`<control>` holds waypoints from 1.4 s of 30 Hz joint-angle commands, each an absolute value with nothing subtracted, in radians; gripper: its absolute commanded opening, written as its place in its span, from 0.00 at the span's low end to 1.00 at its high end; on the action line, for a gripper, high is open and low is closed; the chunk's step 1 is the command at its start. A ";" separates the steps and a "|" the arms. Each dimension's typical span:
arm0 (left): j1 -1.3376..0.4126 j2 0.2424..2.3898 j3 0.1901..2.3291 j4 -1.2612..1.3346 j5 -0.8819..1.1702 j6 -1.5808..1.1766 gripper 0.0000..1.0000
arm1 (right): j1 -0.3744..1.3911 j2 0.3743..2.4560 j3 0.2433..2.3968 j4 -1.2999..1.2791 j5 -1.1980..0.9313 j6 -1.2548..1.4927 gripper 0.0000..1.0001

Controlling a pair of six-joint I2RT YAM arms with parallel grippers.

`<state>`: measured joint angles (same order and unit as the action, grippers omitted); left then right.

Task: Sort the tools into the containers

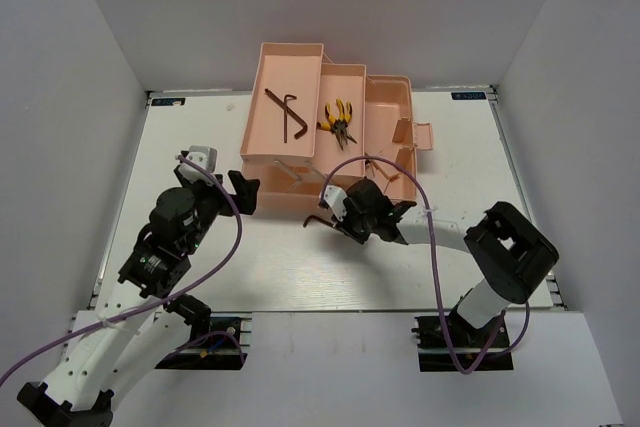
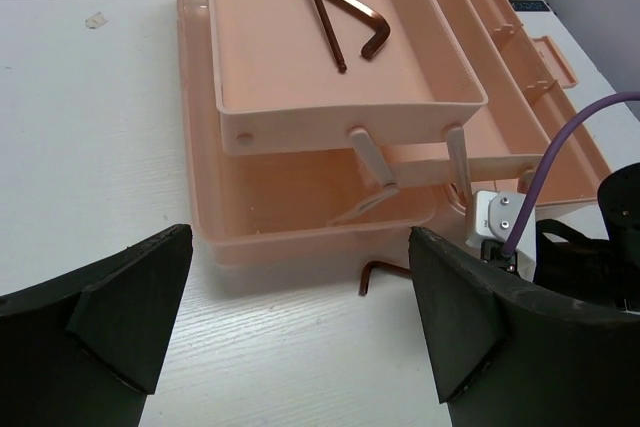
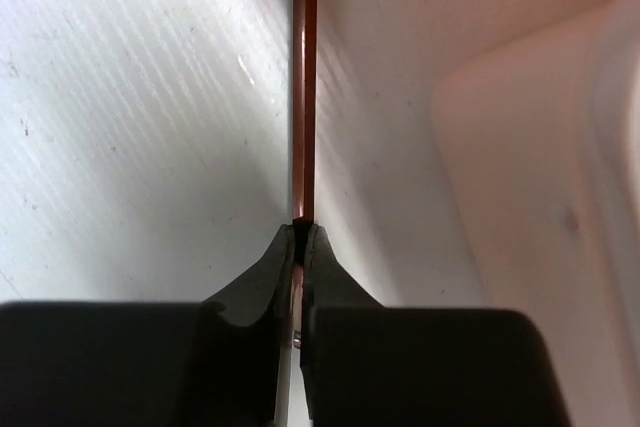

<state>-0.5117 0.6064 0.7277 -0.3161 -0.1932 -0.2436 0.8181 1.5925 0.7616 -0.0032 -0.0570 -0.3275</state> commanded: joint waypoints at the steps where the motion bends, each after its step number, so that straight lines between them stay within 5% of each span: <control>1: -0.508 0.591 0.726 -0.333 -0.210 -0.232 0.99 | 0.839 1.589 0.697 -0.115 -0.029 -0.345 0.00; 12: -0.508 0.591 0.726 -0.333 -0.230 -0.232 0.99 | 0.845 1.375 0.817 -0.538 -0.524 -0.554 0.00; 19: -0.508 0.591 0.716 -0.351 -0.276 -0.251 0.99 | 0.845 1.338 1.038 -0.683 -0.581 -0.609 0.00; 31: -0.508 0.546 0.716 -0.403 -0.466 -0.305 0.99 | 0.841 1.443 1.556 -0.695 -0.402 -0.525 0.00; 42: -0.508 0.535 0.707 -0.413 -0.505 -0.305 0.99 | 0.827 1.825 2.012 -0.442 -0.005 -0.293 0.00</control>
<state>-0.5117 0.5392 0.7128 -0.4007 -0.4732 -0.2977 0.8318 1.7527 1.9076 -0.5648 -0.1371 -0.3897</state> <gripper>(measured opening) 0.989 0.028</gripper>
